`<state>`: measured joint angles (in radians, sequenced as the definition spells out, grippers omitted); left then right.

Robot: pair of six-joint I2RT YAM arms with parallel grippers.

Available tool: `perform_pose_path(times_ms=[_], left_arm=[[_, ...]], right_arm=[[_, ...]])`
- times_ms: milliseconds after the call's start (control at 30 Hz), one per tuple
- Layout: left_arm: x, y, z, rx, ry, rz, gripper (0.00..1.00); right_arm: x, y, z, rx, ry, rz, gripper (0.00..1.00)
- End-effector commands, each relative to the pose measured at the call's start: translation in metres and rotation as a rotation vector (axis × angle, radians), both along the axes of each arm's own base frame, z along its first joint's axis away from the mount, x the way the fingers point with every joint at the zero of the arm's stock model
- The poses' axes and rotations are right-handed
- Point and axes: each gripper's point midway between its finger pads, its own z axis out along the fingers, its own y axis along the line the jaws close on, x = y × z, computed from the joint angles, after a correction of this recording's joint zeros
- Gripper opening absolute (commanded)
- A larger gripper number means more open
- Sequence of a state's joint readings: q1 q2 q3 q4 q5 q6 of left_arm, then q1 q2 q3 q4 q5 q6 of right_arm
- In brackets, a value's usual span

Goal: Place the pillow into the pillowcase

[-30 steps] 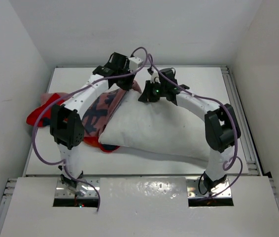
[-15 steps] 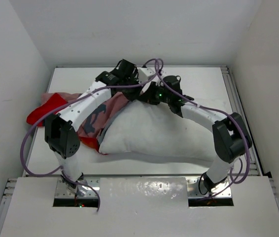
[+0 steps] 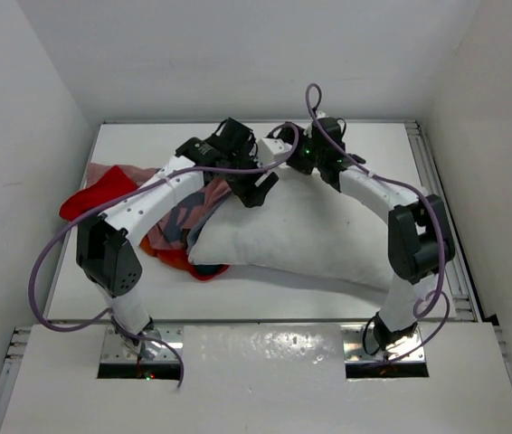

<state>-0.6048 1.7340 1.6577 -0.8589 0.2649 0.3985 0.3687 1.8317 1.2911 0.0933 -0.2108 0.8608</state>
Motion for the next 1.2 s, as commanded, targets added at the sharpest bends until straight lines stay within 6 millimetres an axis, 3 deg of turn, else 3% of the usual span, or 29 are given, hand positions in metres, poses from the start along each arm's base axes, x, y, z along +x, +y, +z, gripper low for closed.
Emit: perform_pose_path(times_ms=[0,33,100,133,167,233,267,300,333,367,400,433,467,533,600,633,667,733,900,967,1000,1033,1133,1167], left_arm=[[0.002,-0.01,0.047,-0.091,-0.07,-0.032,0.71],[0.007,-0.003,0.052,-0.09,-0.092,-0.014,0.76],[0.016,0.02,0.069,-0.106,-0.13,0.052,0.81],[0.022,0.04,0.075,-0.096,-0.147,0.106,0.82],[0.02,0.043,0.078,-0.094,-0.152,0.116,0.9],[0.025,0.086,0.073,-0.054,-0.153,0.227,0.93],[0.024,0.098,0.069,-0.039,-0.15,0.26,0.93],[0.022,0.11,0.064,-0.023,-0.146,0.287,0.93],[0.02,0.123,0.059,0.0,-0.144,0.314,0.93],[0.009,0.138,0.044,0.029,-0.118,0.332,0.93],[0.002,0.146,0.036,0.041,-0.102,0.342,0.91],[-0.011,0.157,0.02,0.055,-0.062,0.356,0.9],[-0.017,0.161,0.012,0.058,-0.039,0.357,0.9],[-0.032,0.17,-0.012,0.077,0.015,0.359,0.9],[-0.036,0.176,-0.029,0.095,0.037,0.373,0.91],[-0.032,0.176,-0.033,0.083,0.026,0.376,0.91],[-0.036,0.177,-0.048,0.085,0.06,0.379,0.91],[-0.037,0.168,-0.056,0.055,0.083,0.342,0.91],[-0.028,0.171,-0.094,0.092,0.094,0.37,0.84],[-0.033,0.157,-0.103,0.025,0.168,0.328,0.77],[-0.033,0.157,-0.104,0.026,0.171,0.328,0.76],[-0.037,0.148,-0.105,-0.013,0.2,0.299,0.76],[-0.037,0.139,-0.106,-0.033,0.219,0.283,0.51],[-0.038,0.139,-0.106,-0.032,0.228,0.289,0.24]], right_arm=[[-0.004,-0.017,0.031,-0.154,-0.092,0.072,0.99],[-0.008,-0.025,0.047,-0.173,-0.126,0.056,0.99],[-0.016,-0.037,0.054,-0.245,-0.154,0.063,0.99],[-0.02,-0.044,0.07,-0.286,-0.204,0.056,0.99],[-0.024,-0.048,0.074,-0.293,-0.204,0.047,0.99],[-0.043,-0.054,0.08,-0.37,-0.222,0.083,0.96],[-0.047,-0.052,0.085,-0.378,-0.244,0.101,0.88],[-0.056,-0.05,0.082,-0.395,-0.228,0.127,0.72],[-0.064,-0.044,0.081,-0.417,-0.231,0.158,0.33],[-0.071,-0.047,0.08,-0.464,-0.218,0.168,0.16],[-0.077,-0.044,0.079,-0.487,-0.217,0.189,0.09],[-0.087,-0.033,0.08,-0.515,-0.238,0.239,0.19],[-0.096,-0.029,0.076,-0.539,-0.231,0.275,0.35],[-0.123,-0.003,0.071,-0.594,-0.266,0.407,0.87],[-0.142,0.015,0.066,-0.642,-0.295,0.489,0.99],[-0.16,0.031,0.059,-0.686,-0.317,0.54,0.99],[-0.167,0.037,0.055,-0.733,-0.345,0.583,0.99],[-0.186,0.051,0.042,-0.823,-0.382,0.634,0.99],[-0.201,0.069,0.024,-1.046,-0.456,0.707,0.99],[-0.209,0.076,-0.002,-1.136,-0.451,0.75,0.99],[-0.207,0.077,0.001,-1.133,-0.461,0.734,0.99],[-0.21,0.074,-0.02,-1.144,-0.42,0.736,0.99],[-0.197,0.071,-0.049,-1.072,-0.322,0.635,0.99],[-0.196,0.073,-0.054,-1.034,-0.29,0.634,0.96]])
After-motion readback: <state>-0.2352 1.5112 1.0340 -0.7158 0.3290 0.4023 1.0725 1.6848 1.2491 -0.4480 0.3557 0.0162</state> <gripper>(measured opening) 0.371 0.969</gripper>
